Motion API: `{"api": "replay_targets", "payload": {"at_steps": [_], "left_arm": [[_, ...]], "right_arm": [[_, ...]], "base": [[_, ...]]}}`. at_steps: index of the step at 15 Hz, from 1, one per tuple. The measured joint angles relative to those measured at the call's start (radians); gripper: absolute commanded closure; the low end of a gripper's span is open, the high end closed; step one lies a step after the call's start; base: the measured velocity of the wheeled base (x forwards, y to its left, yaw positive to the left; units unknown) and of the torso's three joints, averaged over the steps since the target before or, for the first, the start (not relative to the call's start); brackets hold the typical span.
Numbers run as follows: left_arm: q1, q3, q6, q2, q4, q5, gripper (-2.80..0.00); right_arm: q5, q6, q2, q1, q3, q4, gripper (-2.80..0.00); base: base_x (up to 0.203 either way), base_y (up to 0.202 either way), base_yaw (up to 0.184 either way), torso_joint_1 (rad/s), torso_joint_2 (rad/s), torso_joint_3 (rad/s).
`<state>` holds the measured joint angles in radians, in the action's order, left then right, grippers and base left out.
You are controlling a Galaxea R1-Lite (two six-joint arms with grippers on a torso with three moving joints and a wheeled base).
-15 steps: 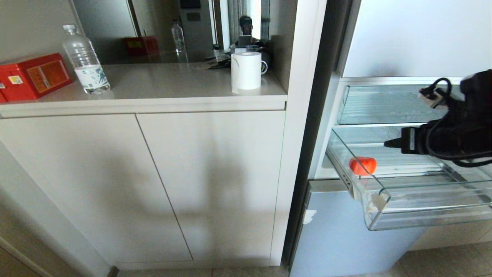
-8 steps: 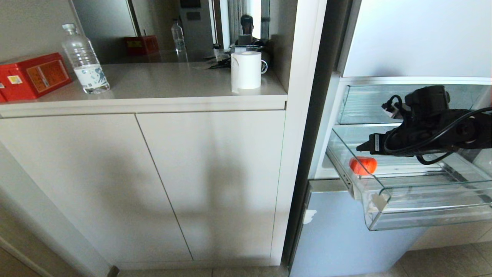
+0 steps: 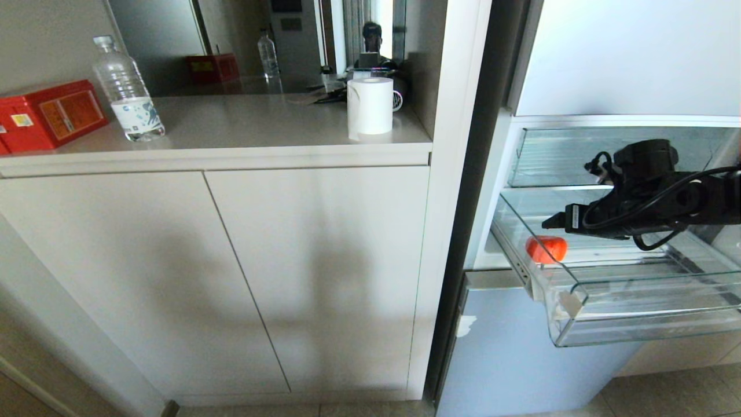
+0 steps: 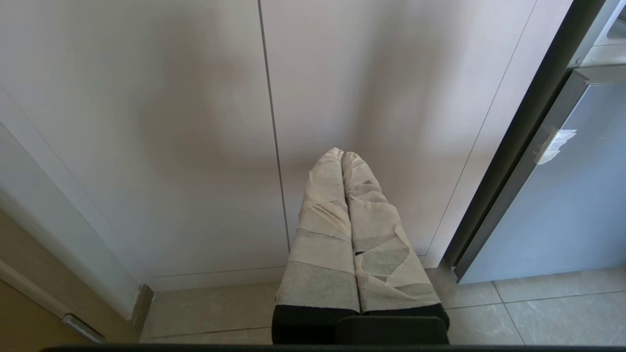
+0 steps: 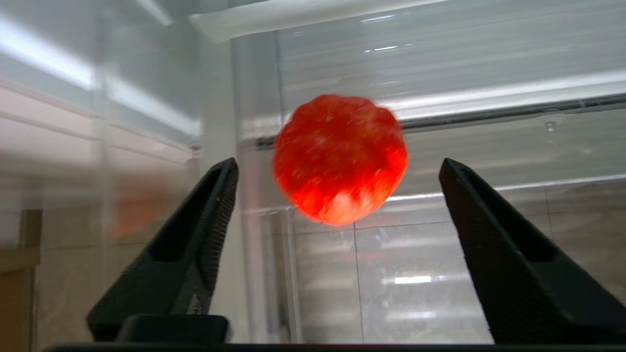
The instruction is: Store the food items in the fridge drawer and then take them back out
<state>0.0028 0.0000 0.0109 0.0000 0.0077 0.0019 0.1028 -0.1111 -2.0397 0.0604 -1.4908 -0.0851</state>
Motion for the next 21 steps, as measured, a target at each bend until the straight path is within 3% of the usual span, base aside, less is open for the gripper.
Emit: {"api": "replay_targets", "payload": {"at_steps": [17, 18, 21], "left_arm": [[0.0, 0.0, 0.0, 0.0, 0.0, 0.0, 0.0], [0.0, 0.0, 0.0, 0.0, 0.0, 0.0, 0.0], [0.0, 0.0, 0.0, 0.0, 0.0, 0.0, 0.0]], "right_arm": [[0.004, -0.001, -0.175, 0.006, -0.058, 0.003, -2.8], [0.004, -0.003, -0.178, 0.005, -0.058, 0.013, 0.0], [0.002, -0.012, -0.19, 0.002, -0.059, 0.054, 0.0]], "base": [[0.0, 0.0, 0.0, 0.0, 0.0, 0.0], [0.0, 0.0, 0.0, 0.0, 0.0, 0.0], [0.0, 0.0, 0.0, 0.0, 0.0, 0.0]]}}
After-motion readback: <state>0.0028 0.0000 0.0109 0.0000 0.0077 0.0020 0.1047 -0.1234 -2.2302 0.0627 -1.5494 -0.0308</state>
